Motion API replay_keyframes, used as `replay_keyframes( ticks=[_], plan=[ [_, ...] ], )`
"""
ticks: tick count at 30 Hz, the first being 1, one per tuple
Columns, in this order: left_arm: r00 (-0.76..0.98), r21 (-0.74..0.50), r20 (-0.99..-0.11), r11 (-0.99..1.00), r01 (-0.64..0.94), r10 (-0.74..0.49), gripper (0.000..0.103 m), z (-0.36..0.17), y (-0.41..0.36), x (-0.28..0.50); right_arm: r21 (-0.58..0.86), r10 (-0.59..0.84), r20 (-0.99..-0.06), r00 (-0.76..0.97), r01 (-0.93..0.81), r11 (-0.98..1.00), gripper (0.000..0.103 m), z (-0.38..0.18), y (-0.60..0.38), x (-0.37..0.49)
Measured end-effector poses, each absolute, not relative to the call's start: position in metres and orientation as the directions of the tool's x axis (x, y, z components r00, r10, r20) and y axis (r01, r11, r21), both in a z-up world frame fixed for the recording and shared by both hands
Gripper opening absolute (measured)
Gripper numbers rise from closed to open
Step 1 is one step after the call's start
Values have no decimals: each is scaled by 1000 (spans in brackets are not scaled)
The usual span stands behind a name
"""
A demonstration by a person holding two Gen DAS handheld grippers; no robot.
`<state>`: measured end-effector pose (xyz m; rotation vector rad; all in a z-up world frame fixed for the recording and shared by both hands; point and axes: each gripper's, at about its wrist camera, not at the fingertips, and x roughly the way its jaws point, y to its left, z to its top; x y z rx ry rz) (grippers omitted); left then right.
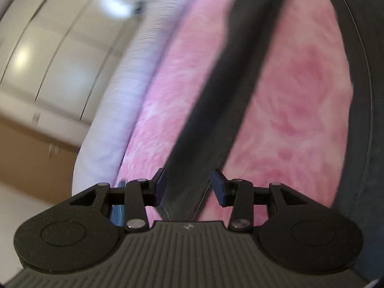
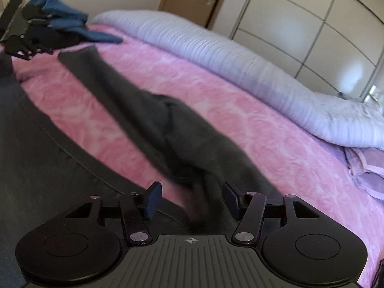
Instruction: Fold clothes
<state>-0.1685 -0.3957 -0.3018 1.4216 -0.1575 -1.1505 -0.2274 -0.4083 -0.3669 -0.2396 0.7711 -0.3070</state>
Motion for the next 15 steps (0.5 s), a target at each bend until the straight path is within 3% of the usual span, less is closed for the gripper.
replay_keyframes(
  ticks=[4, 6, 8, 11, 15],
  plan=[
    [510, 814, -577, -402, 419, -638, 38, -333, -418, -149, -390, -370, -673, 641, 118, 913, 57, -384, -407, -211],
    [512, 781, -624, -501, 373, -591, 33, -352, -424, -136, -435, -385, -681, 622, 78, 897, 57, -394, -404, -210],
    [500, 756, -646, -574, 315, -577, 13, -366, -426, -129, -506, -415, -681, 604, 22, 862, 57, -401, -398, -209],
    [504, 747, -642, -618, 245, -577, 0, -382, -429, -125, -602, -467, -671, 576, -57, 796, 57, -415, -391, -210],
    [528, 772, -613, -589, 241, -588, 0, -375, -427, -120, -661, -509, -655, 559, -97, 744, 57, -431, -394, -205]
  ],
)
